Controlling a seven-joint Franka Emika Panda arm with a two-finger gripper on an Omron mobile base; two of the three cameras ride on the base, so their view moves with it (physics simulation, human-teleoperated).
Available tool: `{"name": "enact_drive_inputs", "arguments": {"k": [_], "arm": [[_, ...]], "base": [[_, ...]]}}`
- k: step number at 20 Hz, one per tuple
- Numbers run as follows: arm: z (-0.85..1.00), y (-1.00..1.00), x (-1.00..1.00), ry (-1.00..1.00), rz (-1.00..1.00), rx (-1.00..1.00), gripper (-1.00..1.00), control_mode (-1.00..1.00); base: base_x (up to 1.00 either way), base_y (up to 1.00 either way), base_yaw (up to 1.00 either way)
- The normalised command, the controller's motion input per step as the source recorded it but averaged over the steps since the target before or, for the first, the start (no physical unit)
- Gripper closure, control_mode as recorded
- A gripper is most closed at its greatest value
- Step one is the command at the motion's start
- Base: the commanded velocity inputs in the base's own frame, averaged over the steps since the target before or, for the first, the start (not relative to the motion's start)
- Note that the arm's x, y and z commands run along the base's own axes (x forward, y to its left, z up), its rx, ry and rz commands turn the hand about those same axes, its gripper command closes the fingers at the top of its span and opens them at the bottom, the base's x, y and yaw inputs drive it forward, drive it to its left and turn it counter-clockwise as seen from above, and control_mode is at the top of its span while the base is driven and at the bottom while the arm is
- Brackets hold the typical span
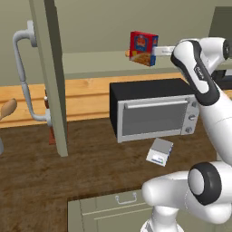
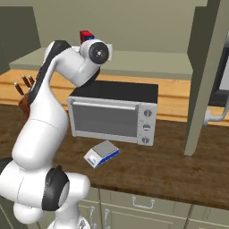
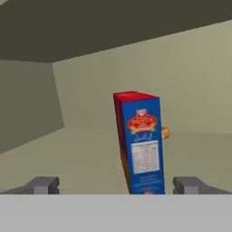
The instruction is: Pick the boxed food and place it on the digital scale for weighing, and close the cabinet.
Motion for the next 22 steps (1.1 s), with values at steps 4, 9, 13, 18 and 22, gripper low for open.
{"name": "enact_drive_inputs", "arguments": {"k": [4,9,13,18,22], "arm": [[0.12,0.0,0.3,0.02,0.0,-0.06,-1.0,-1.0],[0.06,-0.09,0.3,0.0,0.02,0.0,-1.0,-1.0],[0.0,-0.02,0.39,0.0,0.04,0.0,-1.0,-1.0],[-0.04,0.03,0.42,0.0,0.01,-0.01,-1.0,-1.0],[-0.11,0.21,0.42,0.0,0.0,-0.04,-1.0,-1.0]], "base": [[0.0,0.0,0.0],[0.0,0.0,0.0],[0.0,0.0,0.0],[0.0,0.0,0.0],[0.0,0.0,0.0]]}}
